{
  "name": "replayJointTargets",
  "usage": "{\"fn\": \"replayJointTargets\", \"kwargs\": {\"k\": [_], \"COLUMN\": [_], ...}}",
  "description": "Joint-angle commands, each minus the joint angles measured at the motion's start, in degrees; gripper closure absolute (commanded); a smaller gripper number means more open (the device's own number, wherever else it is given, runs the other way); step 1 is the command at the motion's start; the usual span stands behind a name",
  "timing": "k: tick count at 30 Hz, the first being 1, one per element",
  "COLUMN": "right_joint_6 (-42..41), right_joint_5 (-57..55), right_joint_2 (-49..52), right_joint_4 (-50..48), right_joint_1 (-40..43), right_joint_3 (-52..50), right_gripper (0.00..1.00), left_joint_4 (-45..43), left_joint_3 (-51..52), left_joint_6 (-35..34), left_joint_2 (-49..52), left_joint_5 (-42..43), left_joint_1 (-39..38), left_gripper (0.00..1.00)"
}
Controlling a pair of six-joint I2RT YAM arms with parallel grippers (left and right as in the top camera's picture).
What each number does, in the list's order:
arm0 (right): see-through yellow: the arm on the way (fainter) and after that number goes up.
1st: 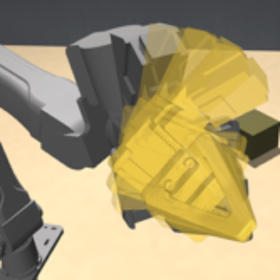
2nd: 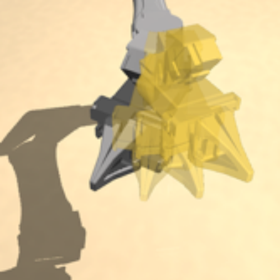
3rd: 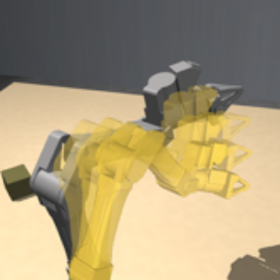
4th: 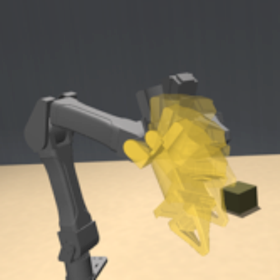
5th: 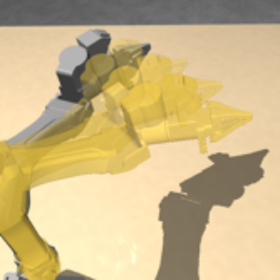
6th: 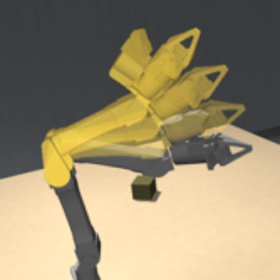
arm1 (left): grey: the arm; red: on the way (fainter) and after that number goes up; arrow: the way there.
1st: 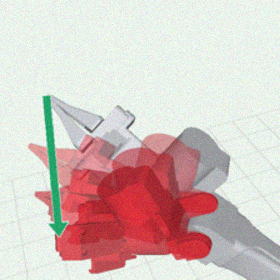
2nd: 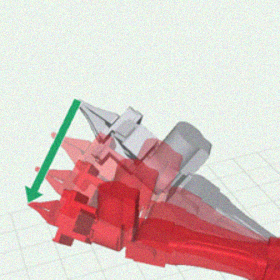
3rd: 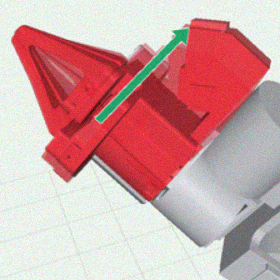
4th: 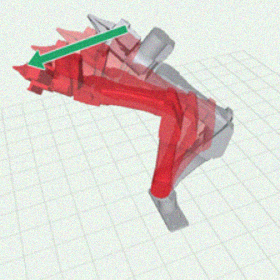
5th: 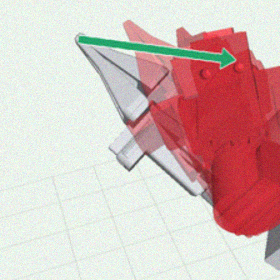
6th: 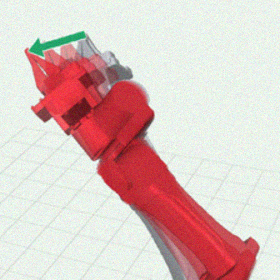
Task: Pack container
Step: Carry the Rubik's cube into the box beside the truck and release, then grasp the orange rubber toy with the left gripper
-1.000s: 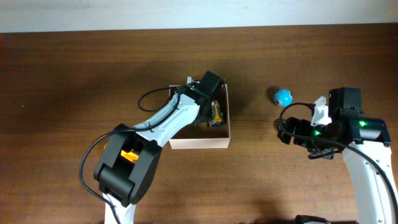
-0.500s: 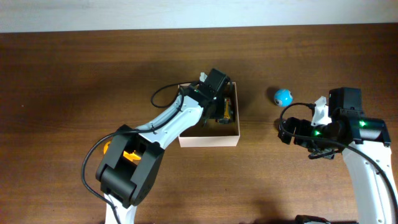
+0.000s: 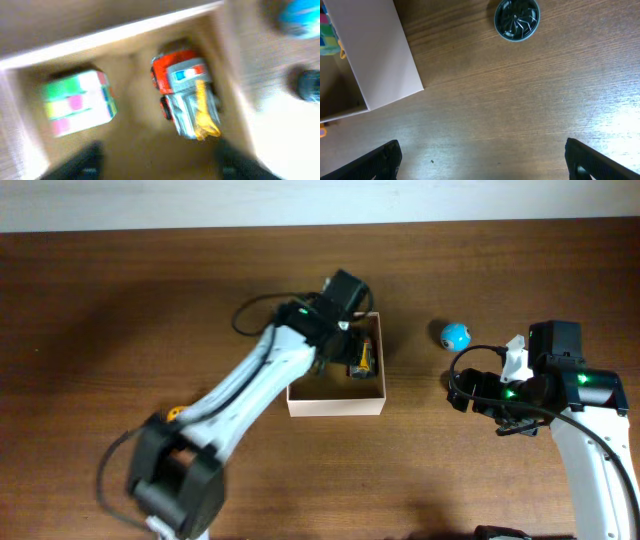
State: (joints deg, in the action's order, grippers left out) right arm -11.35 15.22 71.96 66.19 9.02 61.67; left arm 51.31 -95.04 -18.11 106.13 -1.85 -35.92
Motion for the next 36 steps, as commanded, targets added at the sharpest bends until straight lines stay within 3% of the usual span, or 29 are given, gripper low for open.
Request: {"fn": "replayJointTargets", "kwargs": {"k": [1, 3, 7, 12, 15, 20, 25, 29, 36], "right_joint_6": [0.6, 0.6, 0.6, 0.6, 0.6, 0.6, 0.6, 0.6, 0.6], "right_joint_5": [-0.7, -0.7, -0.7, -0.7, -0.7, -0.7, -0.7, -0.7, -0.7], "right_joint_2": [0.1, 0.1, 0.1, 0.1, 0.1, 0.1, 0.1, 0.1, 0.1], "right_joint_4": [0.4, 0.5, 0.5, 0.5, 0.5, 0.8, 1.0, 0.9, 0.9], "right_joint_1": [0.4, 0.4, 0.4, 0.4, 0.4, 0.4, 0.4, 0.4, 0.4], "right_joint_3": [0.8, 0.8, 0.8, 0.8, 0.8, 0.7, 0.7, 0.8, 0.8], "right_gripper": [0.01, 0.01, 0.01, 0.01, 0.01, 0.01, 0.01, 0.01, 0.01], "left_joint_4": [3.6, 7.3, 18.5, 31.9, 34.0, 30.8, 20.3, 10.0, -2.7], "left_joint_3": [-2.6, -2.6, -2.6, -1.5, 2.8, 15.1, 27.5, 34.5, 43.0], "left_joint_6": [9.6, 13.7, 13.7, 2.5, -0.7, -5.1, -5.6, -0.6, 0.1], "left_joint_2": [-9.4, -12.6, -17.9, -18.8, -18.8, -18.8, -18.8, -18.8, -18.7], "left_joint_5": [0.6, 0.3, -3.8, -7.2, -7.0, -11.6, -12.1, -12.4, -12.8], "left_joint_1": [0.1, 0.3, 1.7, 5.0, 5.8, 6.5, 10.1, 13.7, 16.5], "left_gripper": [0.01, 0.01, 0.01, 0.01, 0.01, 0.01, 0.01, 0.0, 0.0]}}
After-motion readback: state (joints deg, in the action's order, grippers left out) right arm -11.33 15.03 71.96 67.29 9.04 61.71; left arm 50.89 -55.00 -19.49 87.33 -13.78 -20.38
